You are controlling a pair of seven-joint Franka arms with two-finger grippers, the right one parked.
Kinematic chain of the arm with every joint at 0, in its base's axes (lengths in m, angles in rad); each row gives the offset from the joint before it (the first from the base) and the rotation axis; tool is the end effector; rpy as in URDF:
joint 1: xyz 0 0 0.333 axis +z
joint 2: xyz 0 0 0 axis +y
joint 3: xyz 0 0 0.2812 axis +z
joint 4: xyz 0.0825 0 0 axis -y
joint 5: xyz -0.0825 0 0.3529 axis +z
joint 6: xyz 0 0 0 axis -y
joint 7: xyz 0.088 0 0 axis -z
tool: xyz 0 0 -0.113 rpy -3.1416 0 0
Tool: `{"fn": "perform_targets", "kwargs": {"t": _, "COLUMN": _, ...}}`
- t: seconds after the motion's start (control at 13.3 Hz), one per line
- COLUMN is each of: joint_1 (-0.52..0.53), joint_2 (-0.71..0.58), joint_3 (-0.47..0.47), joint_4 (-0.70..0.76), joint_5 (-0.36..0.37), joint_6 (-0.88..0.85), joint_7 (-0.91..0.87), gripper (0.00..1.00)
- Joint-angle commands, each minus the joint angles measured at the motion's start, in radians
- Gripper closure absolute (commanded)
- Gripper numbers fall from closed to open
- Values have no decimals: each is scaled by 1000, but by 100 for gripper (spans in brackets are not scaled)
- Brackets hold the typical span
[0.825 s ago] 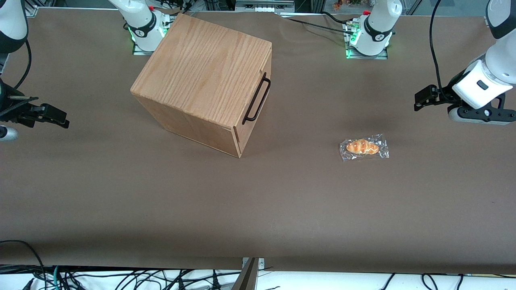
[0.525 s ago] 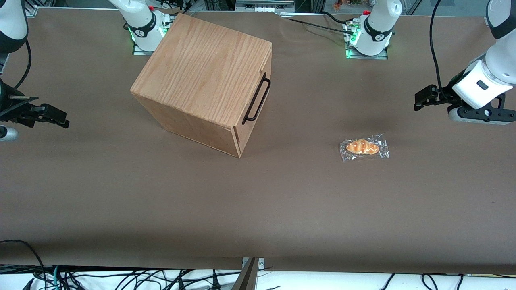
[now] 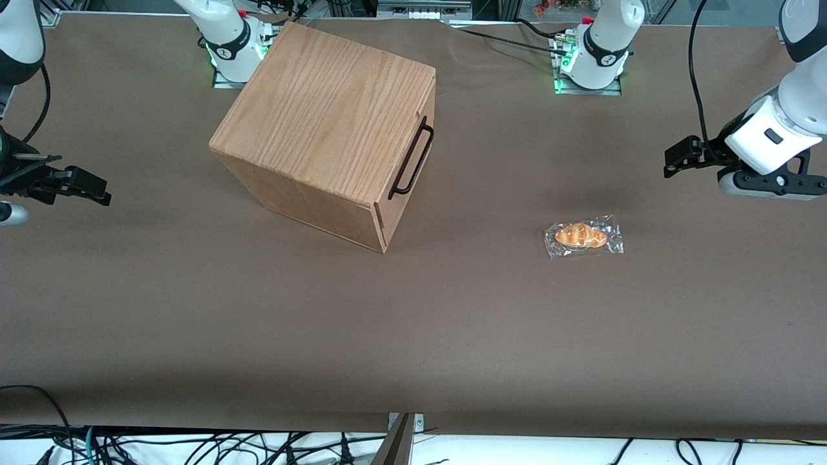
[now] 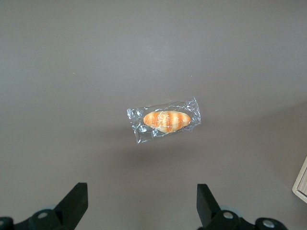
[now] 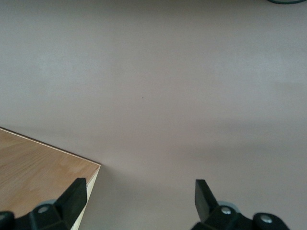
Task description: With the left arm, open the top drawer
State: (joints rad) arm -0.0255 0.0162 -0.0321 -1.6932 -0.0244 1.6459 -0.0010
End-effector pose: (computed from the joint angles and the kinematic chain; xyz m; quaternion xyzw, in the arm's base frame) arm 0.5276 -0.0329 0.5275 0.9991 -0.0270 -0.0321 0.0115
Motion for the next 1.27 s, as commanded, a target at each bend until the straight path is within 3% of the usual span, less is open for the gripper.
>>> {"fn": "perform_targets", "kwargs": {"t": 0.0, "joint_1": 13, "joint_2": -10, "joint_3": -9, "joint_4": 9, "joint_5": -11, "joint_6": -21, "joint_7": 18, "gripper": 0}}
{"fn": "perform_targets", "kwargs": {"t": 0.82, "joint_1": -11, "joint_2": 2, "joint_3": -22, "joint_4": 10, "joint_5": -26, "joint_6": -80, "joint_7": 15, "gripper": 0}}
{"fn": "perform_targets", "kwargs": {"t": 0.97, "joint_1": -31, "joint_2": 34, "joint_3": -76, "joint_4": 13, "joint_5": -31, "joint_6": -72, "joint_7": 7, "gripper": 0}}
{"fn": "perform_targets", "kwargs": {"t": 1.2, "joint_1": -39, "joint_2": 82, "joint_3": -138, "joint_4": 13, "joint_5": -225, "joint_6": -6, "joint_7": -7, "gripper": 0}}
